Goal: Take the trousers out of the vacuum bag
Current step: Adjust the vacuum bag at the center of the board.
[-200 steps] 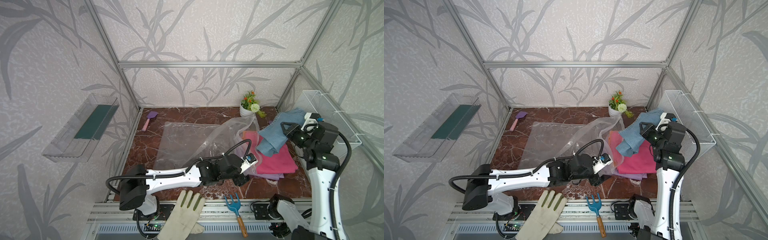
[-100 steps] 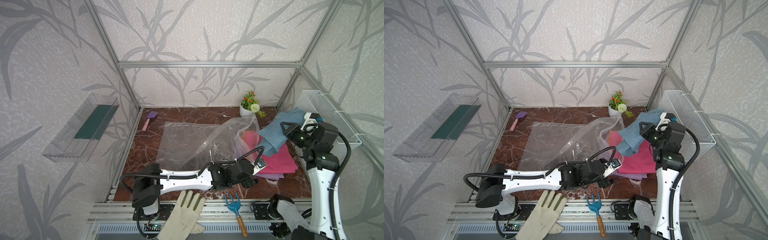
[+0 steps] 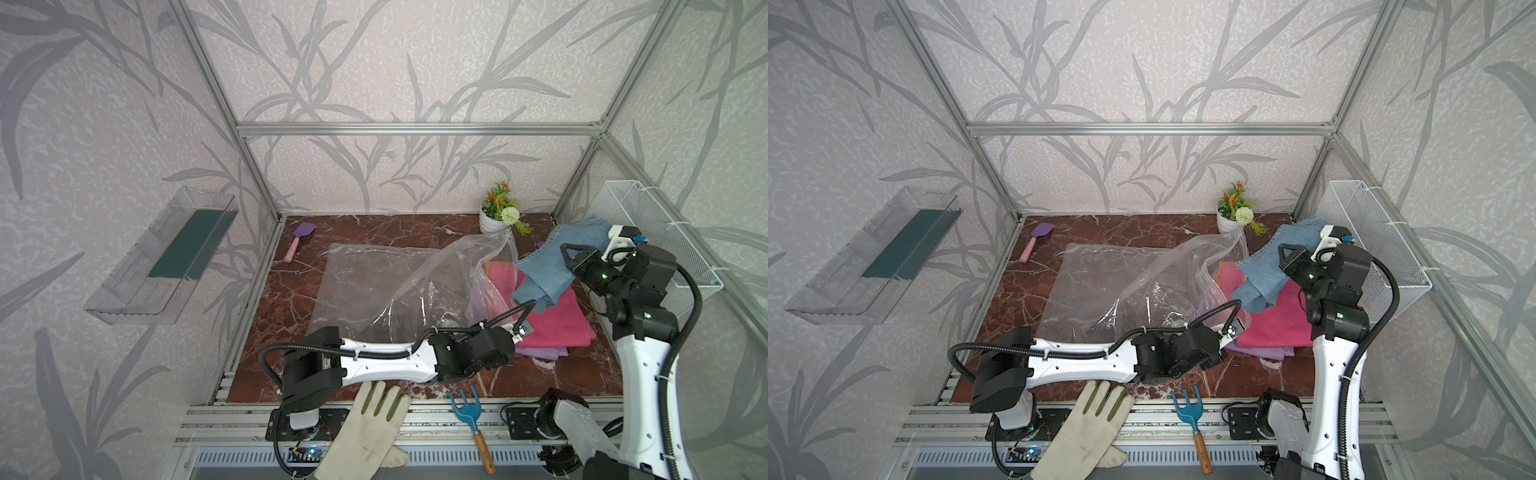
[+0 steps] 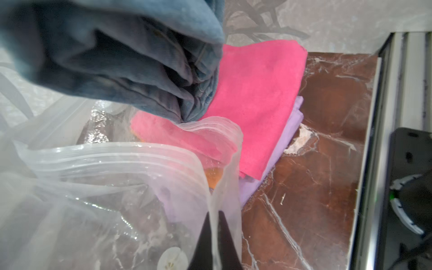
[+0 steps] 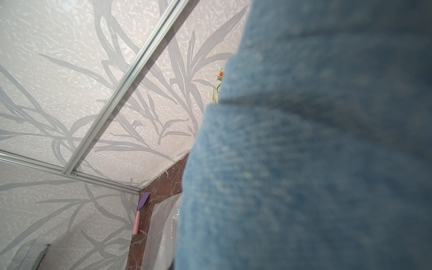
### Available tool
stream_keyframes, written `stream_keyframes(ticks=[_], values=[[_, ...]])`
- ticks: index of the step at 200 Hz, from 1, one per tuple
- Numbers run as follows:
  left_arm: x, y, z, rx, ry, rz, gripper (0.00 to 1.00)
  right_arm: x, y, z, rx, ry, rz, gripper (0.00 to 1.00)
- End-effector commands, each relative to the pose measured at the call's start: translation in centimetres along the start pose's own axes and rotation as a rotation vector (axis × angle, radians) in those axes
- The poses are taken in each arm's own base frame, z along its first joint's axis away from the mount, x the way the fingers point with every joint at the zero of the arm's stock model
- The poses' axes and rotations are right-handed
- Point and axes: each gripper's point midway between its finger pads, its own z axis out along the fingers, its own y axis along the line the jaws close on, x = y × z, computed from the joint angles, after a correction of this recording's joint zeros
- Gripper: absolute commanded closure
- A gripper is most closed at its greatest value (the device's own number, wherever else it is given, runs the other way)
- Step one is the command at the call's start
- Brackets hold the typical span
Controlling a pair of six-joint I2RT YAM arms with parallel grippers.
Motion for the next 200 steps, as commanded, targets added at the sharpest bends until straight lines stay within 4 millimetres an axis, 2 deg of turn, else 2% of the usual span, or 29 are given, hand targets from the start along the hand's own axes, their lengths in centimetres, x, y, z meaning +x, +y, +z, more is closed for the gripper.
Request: stream_keyframes(ticks=[1, 55, 108, 126, 163, 200], values=[[-1.6, 1.9, -0.1, -0.106, -0.038, -0.034, 1.0, -3.4, 5.2, -2.9, -0.156, -0.153, -0.125, 1.0], [-0.9, 4.6, 0.3, -0.15, -0.02, -0.148, 1.0, -4.9, 7.8, -6.4, -0.155, -0.226, -0.189, 1.0], [-1.7, 8.7, -1.2, -0.148, -0.09, -0.354, 1.0, -5.9, 6.6, -7.1, -0.059, -0.293, -0.211, 1.0], [-2.3, 10.1, -2.1, -0.142, -0.134, -0.425, 1.0, -5.8, 6.1, -6.7, -0.05, -0.291, -0.206, 1.0], [-4.0, 12.3, -4.7, -0.134, -0.241, -0.51, 1.0, -5.6, 5.1, -4.4, -0.073, -0.26, -0.151, 1.0], [-4.8, 13.9, -6.4, -0.162, -0.309, -0.575, 1.0, -6.6, 5.0, -2.6, -0.107, -0.267, -0.092, 1.0]])
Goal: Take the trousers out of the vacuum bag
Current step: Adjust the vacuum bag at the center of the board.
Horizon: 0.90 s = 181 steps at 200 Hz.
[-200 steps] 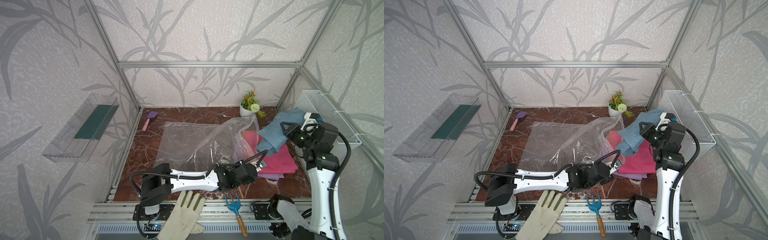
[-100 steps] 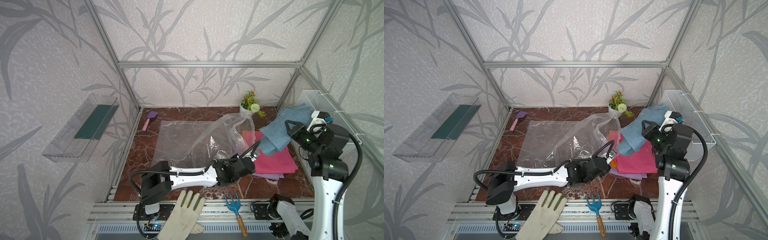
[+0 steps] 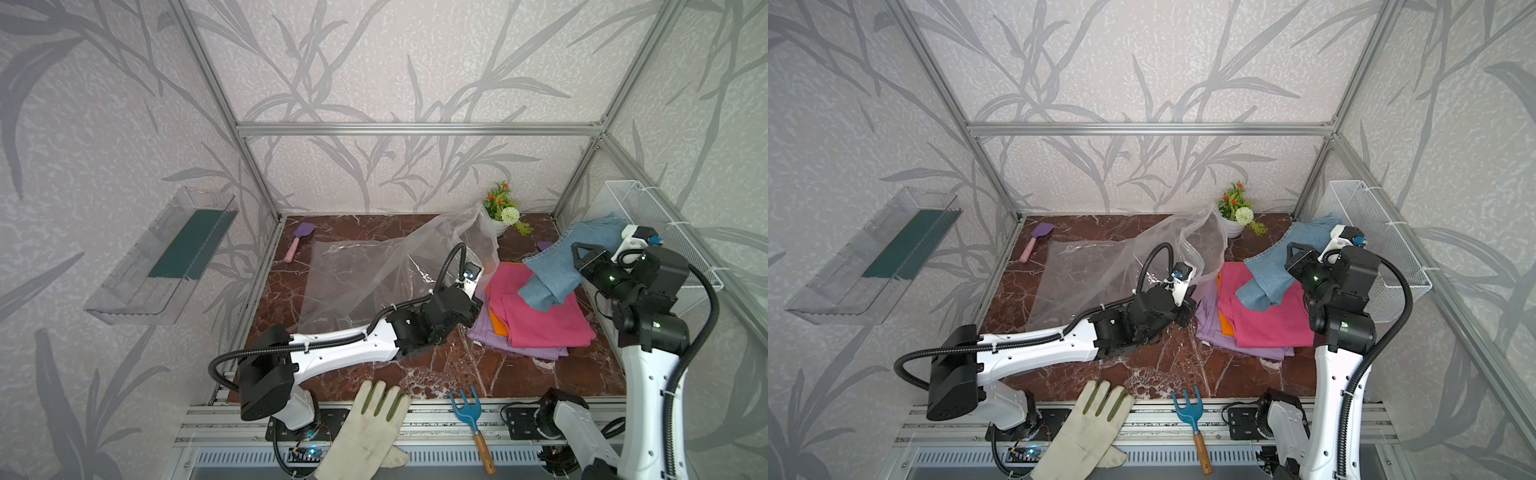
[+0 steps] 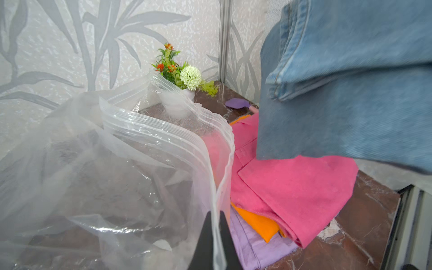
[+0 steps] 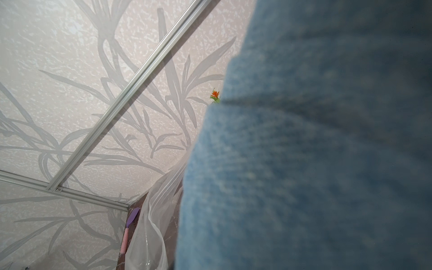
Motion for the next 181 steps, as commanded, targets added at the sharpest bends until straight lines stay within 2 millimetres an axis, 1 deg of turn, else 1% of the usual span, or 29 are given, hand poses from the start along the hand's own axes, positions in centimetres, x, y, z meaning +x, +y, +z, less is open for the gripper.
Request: stream_keyframes(ticks=[1, 22, 46, 67, 102, 120, 133, 148, 161, 181], values=[[-2.3, 0.5, -1.1, 0.002, -0.087, -0.097, 1.0, -5.1, 4.8, -0.9, -0.175, -0.191, -0.068, 1.0], [-2.5, 1.2, -1.4, -0.023, -0.115, -0.104, 1.0, -5.6, 5.0, 0.6, -0.177, -0.203, -0.058, 1.0], [-2.2, 1.9, -1.4, -0.056, -0.113, -0.096, 1.0, -6.1, 5.6, 2.6, -0.186, -0.228, -0.041, 1.0], [-2.1, 2.3, -1.7, -0.073, -0.119, -0.095, 1.0, -5.8, 6.3, 4.3, -0.185, -0.246, -0.028, 1.0], [-2.2, 2.9, -2.1, -0.09, -0.124, -0.085, 1.0, -6.7, 6.7, 6.4, -0.179, -0.332, 0.034, 1.0], [-2.1, 3.0, -2.2, -0.091, -0.124, -0.084, 1.0, -7.7, 6.8, 6.9, -0.18, -0.374, 0.063, 1.0], [-2.2, 3.2, -2.3, -0.096, -0.126, -0.085, 1.0, -8.5, 7.1, 6.9, -0.179, -0.409, 0.07, 1.0], [-2.3, 3.4, -2.4, -0.1, -0.131, -0.087, 1.0, -9.2, 6.9, 6.8, -0.17, -0.444, 0.087, 1.0], [-2.3, 3.5, -2.4, -0.104, -0.134, -0.089, 1.0, -9.2, 6.3, 6.9, -0.148, -0.457, 0.106, 1.0], [-2.3, 3.6, -2.4, -0.105, -0.132, -0.083, 1.0, -8.0, 4.3, 7.2, -0.113, -0.467, 0.139, 1.0]])
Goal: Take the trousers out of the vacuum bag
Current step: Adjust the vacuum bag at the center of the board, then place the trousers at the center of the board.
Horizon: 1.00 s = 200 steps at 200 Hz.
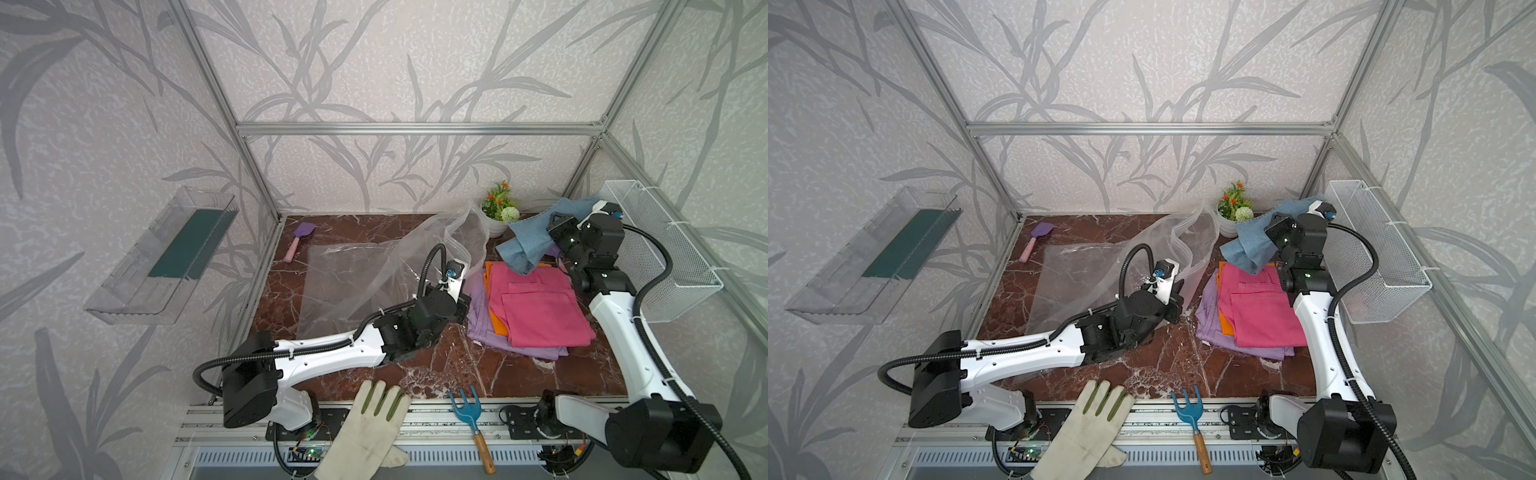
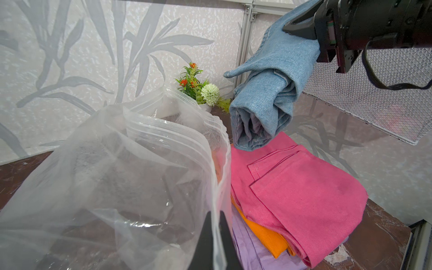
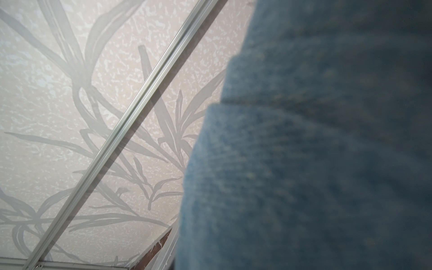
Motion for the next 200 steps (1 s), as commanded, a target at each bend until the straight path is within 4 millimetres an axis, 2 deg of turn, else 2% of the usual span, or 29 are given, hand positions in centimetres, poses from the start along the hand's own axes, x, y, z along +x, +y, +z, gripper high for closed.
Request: stream_keyframes(ticks=[1, 36, 53, 71, 113, 139, 176, 200], values=[[-1.7, 0.8, -0.6, -0.02, -0.054, -0.032, 1.0, -5.6, 4.1, -2.6, -0.159, -0.251, 0.041, 1.0], [-1.7, 0.7, -0.5, -0.017, -0.047, -0.023, 1.0, -2.8, 0.8, -2.3, -0.107, -0.214, 0.094, 1.0], [-1.5, 0.8, -0.4, -0.02, -0.045, -0.022, 1.0, -2.1, 0.2, -2.1, -0.103, -0.198, 0.11, 1.0], [-1.4, 0.7, -0.3, -0.016, -0.044, -0.024, 1.0, -2.1, 1.6, -1.8, -0.132, -0.18, 0.1, 1.0], [-1.2, 0.7, -0.2, -0.015, -0.04, -0.033, 1.0, -3.8, 6.6, -1.2, -0.223, -0.205, 0.103, 1.0], [-1.1, 0.7, -0.2, -0.018, -0.037, -0.033, 1.0, -4.4, 7.7, -0.3, -0.267, -0.214, 0.186, 1.0], [-1.0, 0.9, -0.4, -0.021, -0.034, -0.029, 1.0, -3.6, 6.4, 0.2, -0.254, -0.223, 0.247, 1.0], [-0.9, 1.0, -0.3, -0.025, -0.035, -0.027, 1.0, -1.3, 3.5, -0.5, -0.199, -0.195, 0.251, 1.0]])
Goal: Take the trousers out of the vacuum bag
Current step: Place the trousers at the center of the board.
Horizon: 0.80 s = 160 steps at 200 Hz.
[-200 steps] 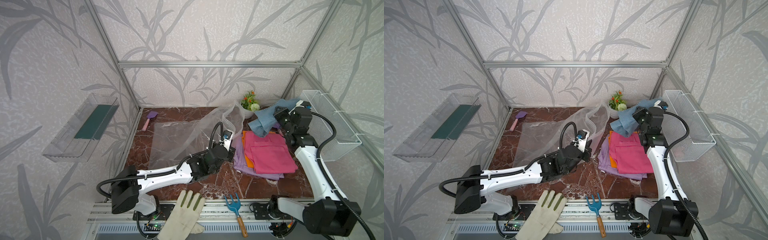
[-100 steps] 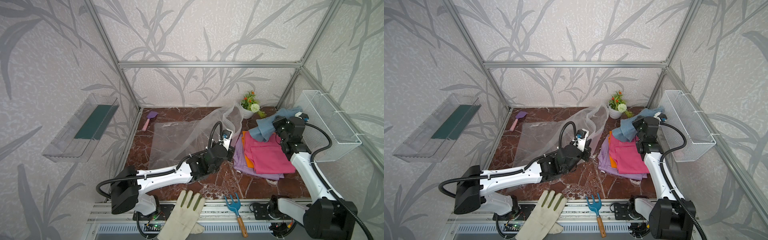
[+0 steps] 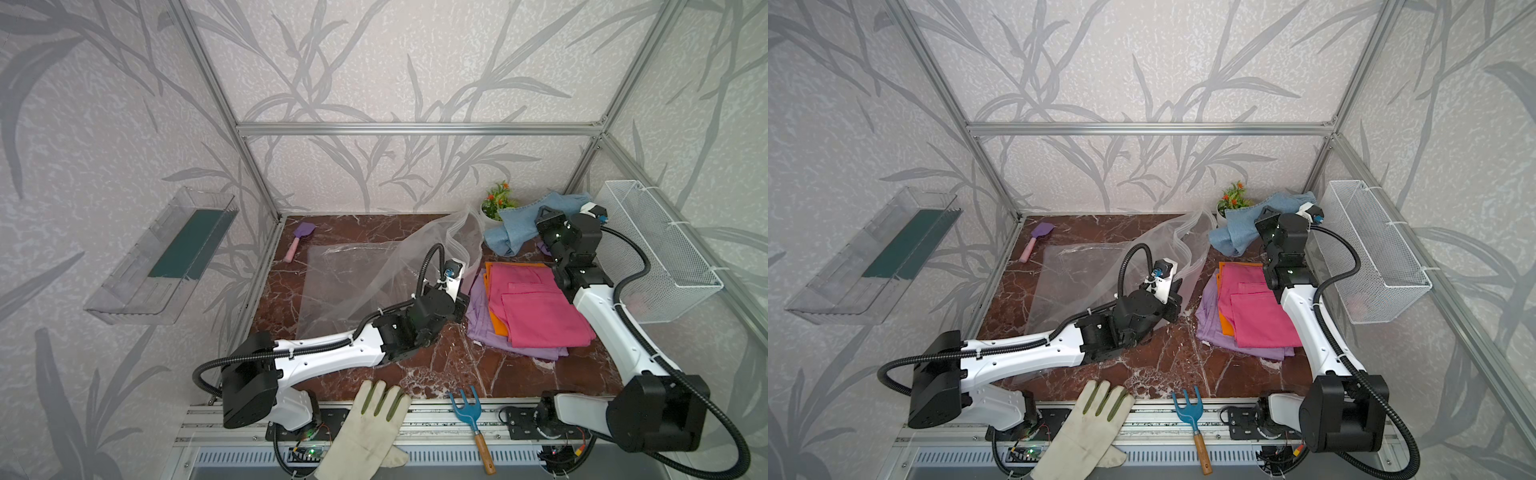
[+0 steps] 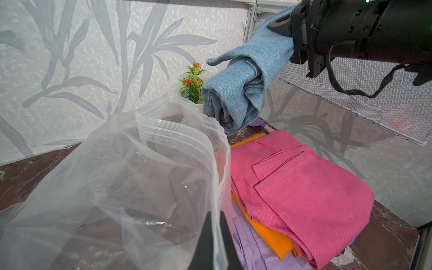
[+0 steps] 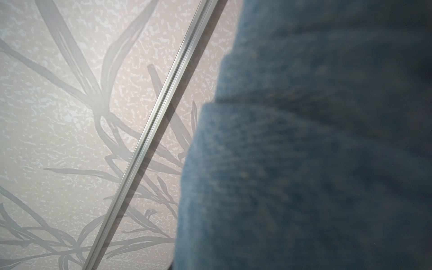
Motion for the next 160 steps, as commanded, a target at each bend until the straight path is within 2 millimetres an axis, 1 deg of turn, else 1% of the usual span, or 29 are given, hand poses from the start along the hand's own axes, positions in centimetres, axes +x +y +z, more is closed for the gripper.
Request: stream_keyframes(ticks=[1, 29, 49, 63, 82, 96, 122, 134, 160], values=[[-1.3, 0.6, -0.5, -0.016, -0.038, -0.033, 1.0, -3.1, 3.4, -2.8, -0.158, -0.133, 0.048, 1.0], [-1.0, 0.6, -0.2, -0.016, -0.035, -0.032, 1.0, -0.3, -2.0, -4.5, -0.057, -0.087, 0.059, 1.0], [-0.8, 0.6, 0.0, -0.014, -0.025, -0.031, 1.0, 0.4, -5.5, -6.1, 0.014, -0.084, 0.066, 1.0], [-0.6, 0.6, 0.1, -0.013, -0.019, -0.032, 1.0, 0.7, -6.9, -7.5, 0.056, -0.079, 0.044, 1.0], [-0.4, 0.6, 0.3, -0.013, -0.014, -0.033, 1.0, 1.0, -8.3, -9.4, 0.101, -0.072, 0.011, 1.0], [-0.3, 0.6, 0.5, -0.015, -0.011, -0.034, 1.0, 1.2, -9.2, -10.4, 0.137, -0.054, -0.02, 1.0], [-0.2, 0.5, 0.8, -0.011, -0.005, -0.037, 1.0, 2.2, -10.9, -11.5, 0.2, -0.011, -0.044, 1.0], [0.0, 0.6, 1.0, -0.013, 0.0, -0.037, 1.0, 3.3, -11.9, -11.8, 0.222, 0.035, -0.062, 1.0], [0.2, 0.7, 1.1, -0.013, 0.008, -0.039, 1.0, 4.5, -14.2, -12.7, 0.284, 0.066, -0.08, 1.0]])
